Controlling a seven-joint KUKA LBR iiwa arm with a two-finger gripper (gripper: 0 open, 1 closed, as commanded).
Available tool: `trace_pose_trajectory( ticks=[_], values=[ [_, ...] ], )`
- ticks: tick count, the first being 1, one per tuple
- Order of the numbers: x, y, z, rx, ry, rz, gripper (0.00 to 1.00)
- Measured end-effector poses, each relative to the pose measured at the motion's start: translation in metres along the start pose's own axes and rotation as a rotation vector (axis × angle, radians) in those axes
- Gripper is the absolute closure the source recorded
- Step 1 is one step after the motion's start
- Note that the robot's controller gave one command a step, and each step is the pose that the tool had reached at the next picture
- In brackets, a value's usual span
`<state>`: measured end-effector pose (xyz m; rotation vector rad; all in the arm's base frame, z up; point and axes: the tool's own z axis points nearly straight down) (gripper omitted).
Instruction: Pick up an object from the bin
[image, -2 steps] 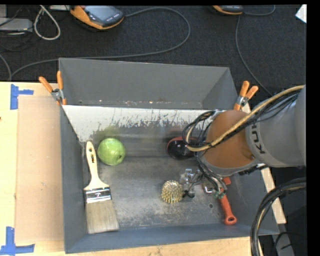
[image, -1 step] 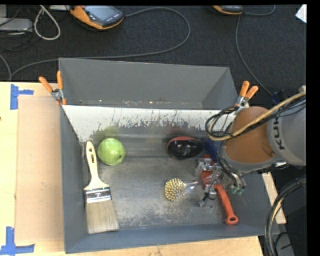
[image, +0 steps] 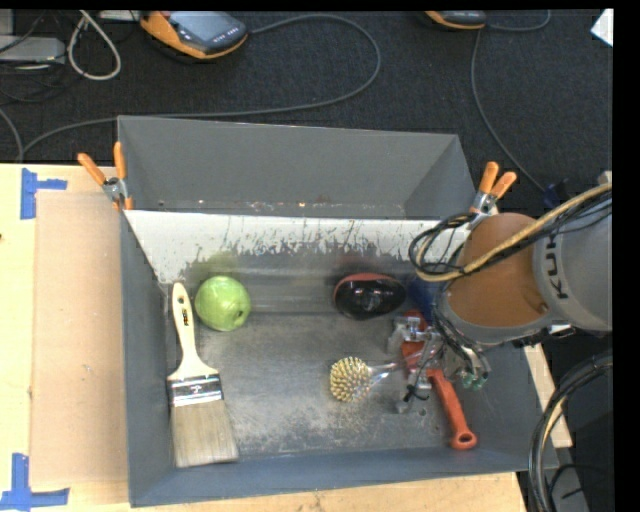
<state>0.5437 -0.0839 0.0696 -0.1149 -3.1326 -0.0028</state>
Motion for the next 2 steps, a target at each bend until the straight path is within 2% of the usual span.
trace_pose_trajectory(
  ticks=[1,2],
  values=[
    [0.0126,0.0169,0.0001,0.0,0.003,0.035,1.0],
    [0.0126,0.0169,0.0001,0.0,0.003,0.035,1.0]
  ],
)
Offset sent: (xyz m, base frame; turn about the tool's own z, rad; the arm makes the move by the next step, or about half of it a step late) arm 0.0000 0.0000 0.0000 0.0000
